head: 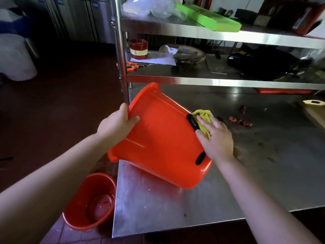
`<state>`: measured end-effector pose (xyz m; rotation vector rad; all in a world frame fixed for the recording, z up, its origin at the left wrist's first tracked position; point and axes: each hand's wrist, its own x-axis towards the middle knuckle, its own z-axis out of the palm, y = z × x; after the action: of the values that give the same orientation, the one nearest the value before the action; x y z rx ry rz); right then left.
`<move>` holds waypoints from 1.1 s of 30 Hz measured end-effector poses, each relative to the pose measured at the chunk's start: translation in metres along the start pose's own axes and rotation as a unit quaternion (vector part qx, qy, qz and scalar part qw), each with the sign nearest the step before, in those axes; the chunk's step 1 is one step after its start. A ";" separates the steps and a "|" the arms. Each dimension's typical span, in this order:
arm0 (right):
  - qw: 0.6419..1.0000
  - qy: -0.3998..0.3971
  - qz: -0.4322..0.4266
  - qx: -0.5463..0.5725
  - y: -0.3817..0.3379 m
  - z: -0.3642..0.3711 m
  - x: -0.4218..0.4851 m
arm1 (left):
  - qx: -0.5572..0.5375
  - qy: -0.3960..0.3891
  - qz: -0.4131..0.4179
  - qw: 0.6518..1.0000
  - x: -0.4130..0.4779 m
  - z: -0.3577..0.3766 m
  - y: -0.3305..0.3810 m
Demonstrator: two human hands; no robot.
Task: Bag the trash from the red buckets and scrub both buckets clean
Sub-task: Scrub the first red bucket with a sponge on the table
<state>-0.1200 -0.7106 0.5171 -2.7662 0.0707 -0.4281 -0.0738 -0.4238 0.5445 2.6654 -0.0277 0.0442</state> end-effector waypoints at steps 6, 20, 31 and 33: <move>0.951 0.102 -0.262 -0.125 0.016 0.050 -0.094 | -0.044 -0.039 0.016 0.998 0.028 -0.004 0.007; 0.991 -0.097 0.084 -0.042 -0.018 -0.007 0.039 | -0.051 0.045 -0.005 0.998 -0.055 0.025 -0.018; 0.978 0.000 -0.183 -0.103 -0.078 0.018 -0.018 | -0.114 0.040 0.021 0.992 -0.090 0.035 -0.040; 0.993 -0.032 -0.082 -0.081 -0.052 0.002 -0.005 | -0.124 0.040 0.019 0.991 -0.094 0.036 -0.039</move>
<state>-0.1242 -0.6603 0.5316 -2.9551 -0.1460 -0.3907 -0.1662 -0.4042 0.4917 2.4118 -0.0546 0.1514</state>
